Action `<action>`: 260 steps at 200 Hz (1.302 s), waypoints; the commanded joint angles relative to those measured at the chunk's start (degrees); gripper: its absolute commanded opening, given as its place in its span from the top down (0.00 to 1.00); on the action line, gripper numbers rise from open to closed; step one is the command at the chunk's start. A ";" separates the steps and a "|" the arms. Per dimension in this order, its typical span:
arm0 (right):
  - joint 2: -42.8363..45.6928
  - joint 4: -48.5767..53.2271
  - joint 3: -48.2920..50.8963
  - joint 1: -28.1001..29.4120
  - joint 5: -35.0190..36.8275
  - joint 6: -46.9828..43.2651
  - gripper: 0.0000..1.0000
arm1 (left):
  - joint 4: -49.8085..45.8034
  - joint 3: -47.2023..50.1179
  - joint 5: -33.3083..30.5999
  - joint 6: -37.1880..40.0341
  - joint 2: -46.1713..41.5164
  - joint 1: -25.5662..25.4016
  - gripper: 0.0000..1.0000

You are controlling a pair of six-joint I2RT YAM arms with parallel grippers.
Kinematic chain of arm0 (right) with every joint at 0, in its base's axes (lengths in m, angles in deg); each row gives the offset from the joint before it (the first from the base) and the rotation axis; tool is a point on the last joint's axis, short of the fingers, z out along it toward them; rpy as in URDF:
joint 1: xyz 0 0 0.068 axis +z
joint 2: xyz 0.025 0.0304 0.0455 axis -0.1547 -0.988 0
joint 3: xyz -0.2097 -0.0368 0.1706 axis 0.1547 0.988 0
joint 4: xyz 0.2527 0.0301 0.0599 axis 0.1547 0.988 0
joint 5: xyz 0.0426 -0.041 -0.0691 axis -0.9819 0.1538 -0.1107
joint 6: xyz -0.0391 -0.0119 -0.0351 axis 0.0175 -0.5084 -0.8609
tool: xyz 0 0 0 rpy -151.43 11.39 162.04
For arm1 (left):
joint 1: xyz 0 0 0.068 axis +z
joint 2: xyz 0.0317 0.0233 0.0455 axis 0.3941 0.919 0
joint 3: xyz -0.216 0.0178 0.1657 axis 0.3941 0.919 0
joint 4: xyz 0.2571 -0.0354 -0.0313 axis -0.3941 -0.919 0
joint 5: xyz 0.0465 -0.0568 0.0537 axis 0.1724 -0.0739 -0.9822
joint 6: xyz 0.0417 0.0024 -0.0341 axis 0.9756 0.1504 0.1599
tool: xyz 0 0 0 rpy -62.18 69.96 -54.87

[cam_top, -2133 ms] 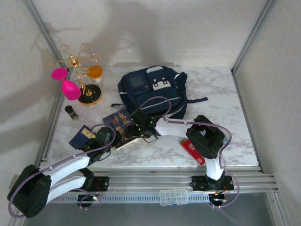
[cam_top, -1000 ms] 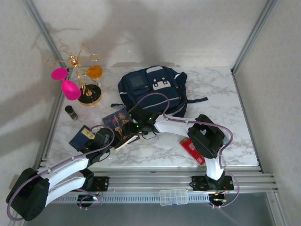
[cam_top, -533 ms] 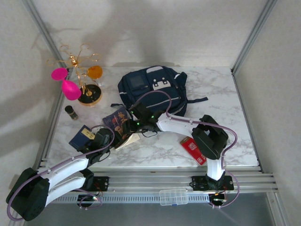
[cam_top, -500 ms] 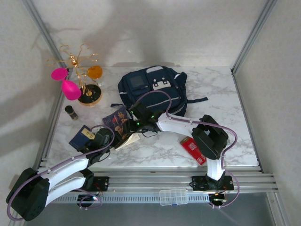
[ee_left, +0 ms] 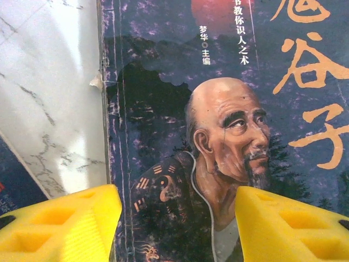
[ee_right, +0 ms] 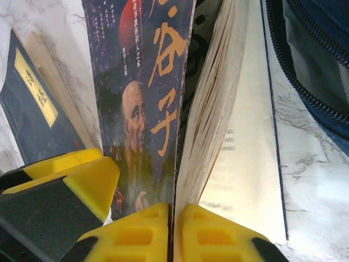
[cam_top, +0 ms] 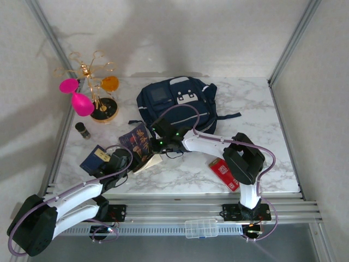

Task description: Pack books, pencil case, and school supplies into a backpack

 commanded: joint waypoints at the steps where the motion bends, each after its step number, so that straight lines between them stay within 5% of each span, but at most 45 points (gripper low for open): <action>1: 1.74 -4.30 0.37 -0.17 -4.42 0.12 0.99 | -5.65 0.78 0.12 -0.28 0.08 0.58 0.41; 53: 10.10 -11.72 4.12 -1.00 -6.81 0.20 1.00 | -10.50 -5.83 1.70 0.00 -9.48 1.76 0.29; 117: 22.48 -18.51 8.44 -6.33 -16.09 2.27 1.00 | -19.19 -19.81 7.73 2.98 -14.29 6.68 0.01; 167: 29.17 -23.49 11.05 -13.15 -24.16 4.95 1.00 | -11.56 -23.74 16.67 -1.90 -11.72 7.53 0.01; 202: 31.31 -28.57 12.62 -16.24 -29.13 7.78 1.00 | 4.21 -19.97 23.18 -10.62 -8.86 7.35 0.01; 260: 31.30 -34.94 13.55 -17.67 -33.31 10.55 1.00 | 14.30 -18.31 23.51 -17.98 -6.19 5.27 0.10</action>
